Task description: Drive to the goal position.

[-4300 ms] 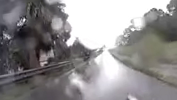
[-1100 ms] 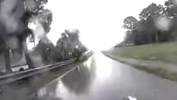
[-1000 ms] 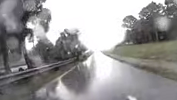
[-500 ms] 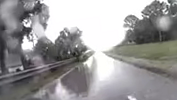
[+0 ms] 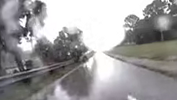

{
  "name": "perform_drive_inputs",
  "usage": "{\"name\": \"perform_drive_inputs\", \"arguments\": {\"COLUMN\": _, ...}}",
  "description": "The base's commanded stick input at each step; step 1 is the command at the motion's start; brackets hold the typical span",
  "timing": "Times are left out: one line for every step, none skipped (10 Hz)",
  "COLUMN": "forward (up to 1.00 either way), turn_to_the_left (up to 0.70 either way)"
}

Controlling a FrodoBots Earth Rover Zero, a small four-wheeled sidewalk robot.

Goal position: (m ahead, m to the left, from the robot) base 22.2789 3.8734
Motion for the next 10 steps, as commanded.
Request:
{"name": "perform_drive_inputs", "arguments": {"forward": 1.00, "turn_to_the_left": -0.02}}
{"name": "perform_drive_inputs", "arguments": {"forward": 1.00, "turn_to_the_left": -0.35}}
{"name": "perform_drive_inputs", "arguments": {"forward": 1.00, "turn_to_the_left": -0.40}}
{"name": "perform_drive_inputs", "arguments": {"forward": 1.00, "turn_to_the_left": -0.17}}
{"name": "perform_drive_inputs", "arguments": {"forward": 1.00, "turn_to_the_left": 0.00}}
{"name": "perform_drive_inputs", "arguments": {"forward": 1.00, "turn_to_the_left": -0.09}}
{"name": "perform_drive_inputs", "arguments": {"forward": 1.00, "turn_to_the_left": -0.40}}
{"name": "perform_drive_inputs", "arguments": {"forward": 1.00, "turn_to_the_left": -0.40}}
{"name": "perform_drive_inputs", "arguments": {"forward": 1.00, "turn_to_the_left": 0.00}}
{"name": "perform_drive_inputs", "arguments": {"forward": 1.00, "turn_to_the_left": 0.00}}
